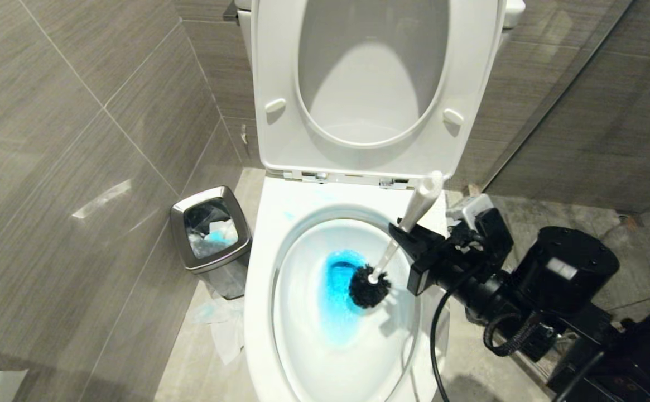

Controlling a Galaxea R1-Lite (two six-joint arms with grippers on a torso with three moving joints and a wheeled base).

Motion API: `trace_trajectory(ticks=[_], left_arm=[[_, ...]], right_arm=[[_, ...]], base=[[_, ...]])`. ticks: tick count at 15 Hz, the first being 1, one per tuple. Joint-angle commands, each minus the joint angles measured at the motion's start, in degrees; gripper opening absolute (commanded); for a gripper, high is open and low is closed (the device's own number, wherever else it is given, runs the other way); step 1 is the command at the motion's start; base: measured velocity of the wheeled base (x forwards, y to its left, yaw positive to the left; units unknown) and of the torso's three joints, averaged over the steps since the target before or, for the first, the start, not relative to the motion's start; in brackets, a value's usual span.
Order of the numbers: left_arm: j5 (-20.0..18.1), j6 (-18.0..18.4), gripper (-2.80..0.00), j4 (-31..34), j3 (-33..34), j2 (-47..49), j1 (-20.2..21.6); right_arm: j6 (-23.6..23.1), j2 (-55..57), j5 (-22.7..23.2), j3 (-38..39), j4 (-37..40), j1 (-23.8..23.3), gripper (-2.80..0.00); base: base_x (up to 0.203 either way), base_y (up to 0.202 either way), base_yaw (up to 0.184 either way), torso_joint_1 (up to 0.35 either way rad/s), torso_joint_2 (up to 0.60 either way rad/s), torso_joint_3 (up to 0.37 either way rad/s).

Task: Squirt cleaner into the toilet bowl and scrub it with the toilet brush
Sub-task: Scrub the toilet bowl

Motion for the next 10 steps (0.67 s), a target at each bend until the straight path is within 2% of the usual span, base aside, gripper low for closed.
trace_trajectory(ticks=[1, 7, 10], left_arm=[[0.0, 0.0, -2.8, 0.0, 0.0, 0.0, 0.0], [0.0, 0.0, -2.8, 0.0, 0.0, 0.0, 0.0], [0.0, 0.0, -2.8, 0.0, 0.0, 0.0, 0.0]], right_arm=[[-0.1, 6.1, 0.7, -7.5, -0.6, 0.4, -2.8], [-0.1, 19.1, 1.2, -27.0, -0.6, 1.9, -2.8], [0.0, 22.5, 1.2, -30.4, -0.6, 2.0, -2.8]], base=[[0.0, 0.0, 0.0, 0.0, 0.0, 0.0], [0.0, 0.0, 0.0, 0.0, 0.0, 0.0], [0.0, 0.0, 0.0, 0.0, 0.0, 0.0]])
